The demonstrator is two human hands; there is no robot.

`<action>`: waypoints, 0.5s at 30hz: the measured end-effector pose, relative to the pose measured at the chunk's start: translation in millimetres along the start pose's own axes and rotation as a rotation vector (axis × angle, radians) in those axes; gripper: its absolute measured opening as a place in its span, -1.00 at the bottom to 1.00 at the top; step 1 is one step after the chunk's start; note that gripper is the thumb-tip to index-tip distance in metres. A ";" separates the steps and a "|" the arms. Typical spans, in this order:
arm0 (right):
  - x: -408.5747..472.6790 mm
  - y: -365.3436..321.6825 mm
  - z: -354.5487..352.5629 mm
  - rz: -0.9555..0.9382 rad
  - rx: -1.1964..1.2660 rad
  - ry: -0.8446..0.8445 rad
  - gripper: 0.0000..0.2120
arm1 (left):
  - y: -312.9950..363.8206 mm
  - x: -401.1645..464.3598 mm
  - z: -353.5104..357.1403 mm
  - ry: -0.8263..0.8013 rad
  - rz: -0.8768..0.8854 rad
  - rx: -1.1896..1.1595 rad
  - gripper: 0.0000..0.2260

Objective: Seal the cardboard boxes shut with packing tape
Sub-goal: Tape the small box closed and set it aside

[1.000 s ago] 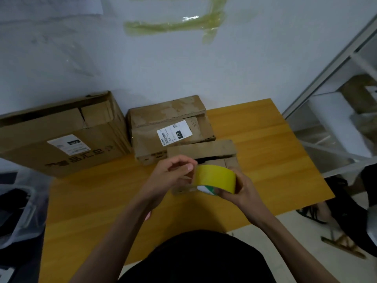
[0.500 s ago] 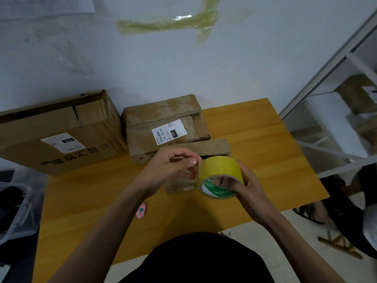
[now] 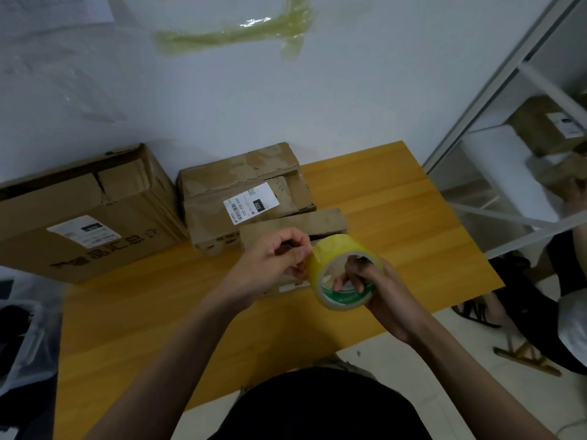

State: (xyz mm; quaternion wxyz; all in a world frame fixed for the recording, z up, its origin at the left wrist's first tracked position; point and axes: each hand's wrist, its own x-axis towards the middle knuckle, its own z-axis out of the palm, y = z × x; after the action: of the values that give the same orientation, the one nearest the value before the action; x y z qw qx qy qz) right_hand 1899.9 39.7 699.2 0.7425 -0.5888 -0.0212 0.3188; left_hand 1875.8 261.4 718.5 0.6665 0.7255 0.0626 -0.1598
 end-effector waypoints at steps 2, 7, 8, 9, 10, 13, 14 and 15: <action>-1.2 -6.6 -2.6 0.041 -0.024 0.036 -0.60 | 2.3 -2.0 0.8 -0.041 -0.002 0.066 -0.84; -5.6 -9.9 -34.9 0.113 -0.027 0.176 -0.59 | 15.8 2.2 -31.9 0.185 0.042 -0.010 -0.74; -7.9 -8.8 -40.8 0.115 0.032 0.181 -0.62 | 17.6 5.3 -39.7 0.179 0.067 0.043 -0.79; -8.0 -7.6 -43.9 0.112 0.081 0.180 -0.64 | 19.7 7.8 -43.0 0.148 0.086 0.099 -0.82; -7.2 -8.0 -43.8 0.104 0.103 0.180 -0.66 | 21.0 10.4 -40.5 0.102 0.087 0.141 -0.82; -4.5 -9.5 -26.1 0.040 0.078 0.126 -0.64 | 22.4 11.7 -12.7 0.001 0.056 0.214 -0.79; -3.5 -10.2 -19.5 0.025 0.088 0.114 -0.64 | 20.7 10.9 -3.1 0.004 0.045 0.198 -0.79; -2.7 -10.1 -14.7 0.020 0.098 0.107 -0.64 | 18.6 9.7 4.5 0.026 0.030 0.138 -0.79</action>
State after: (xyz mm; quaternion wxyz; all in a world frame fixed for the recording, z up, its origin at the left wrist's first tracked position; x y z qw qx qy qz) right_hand 1908.3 24.7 704.6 0.7671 -0.5682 0.0403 0.2950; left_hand 1889.9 253.8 732.7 0.6162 0.7726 0.0492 -0.1445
